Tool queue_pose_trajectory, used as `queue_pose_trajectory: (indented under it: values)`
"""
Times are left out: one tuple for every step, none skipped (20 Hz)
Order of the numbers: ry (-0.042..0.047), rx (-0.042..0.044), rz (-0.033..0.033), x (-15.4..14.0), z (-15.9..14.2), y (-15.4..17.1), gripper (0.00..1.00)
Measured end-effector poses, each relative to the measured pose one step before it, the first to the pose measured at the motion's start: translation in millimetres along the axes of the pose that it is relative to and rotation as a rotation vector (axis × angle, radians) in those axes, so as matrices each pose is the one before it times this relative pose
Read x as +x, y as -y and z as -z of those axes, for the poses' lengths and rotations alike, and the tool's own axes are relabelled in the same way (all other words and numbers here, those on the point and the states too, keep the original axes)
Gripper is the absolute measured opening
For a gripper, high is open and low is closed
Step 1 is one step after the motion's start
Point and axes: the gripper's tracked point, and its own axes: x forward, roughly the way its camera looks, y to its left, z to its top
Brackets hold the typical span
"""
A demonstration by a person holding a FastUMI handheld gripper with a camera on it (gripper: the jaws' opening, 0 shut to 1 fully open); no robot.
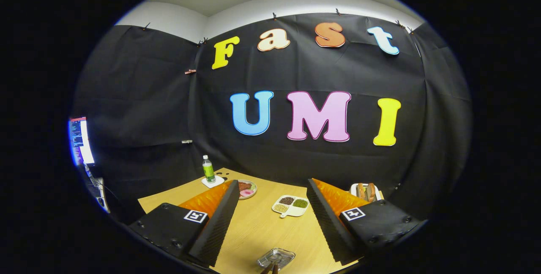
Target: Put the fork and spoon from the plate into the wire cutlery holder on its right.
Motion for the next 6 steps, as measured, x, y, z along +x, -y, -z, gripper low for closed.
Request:
queue_pose_trajectory:
  values:
    - [-0.00497,0.00536,0.00024,-0.07,1.84,-0.11,0.99]
    - [0.00409,0.00370,0.00016,0.17,1.39,-1.25,0.99]
    - [0.00243,0.00091,0.00533,0.27,-0.77,1.50,0.99]
    - [-0.00629,0.00069,-0.00135,0.50,3.49,0.13,0.99]
    - [-0.00731,0.00300,0.00126,1.03,4.15,-1.60,0.99]
    - [-0.00270,0.00288,-0.00092,0.35,0.62,-0.81,0.99]
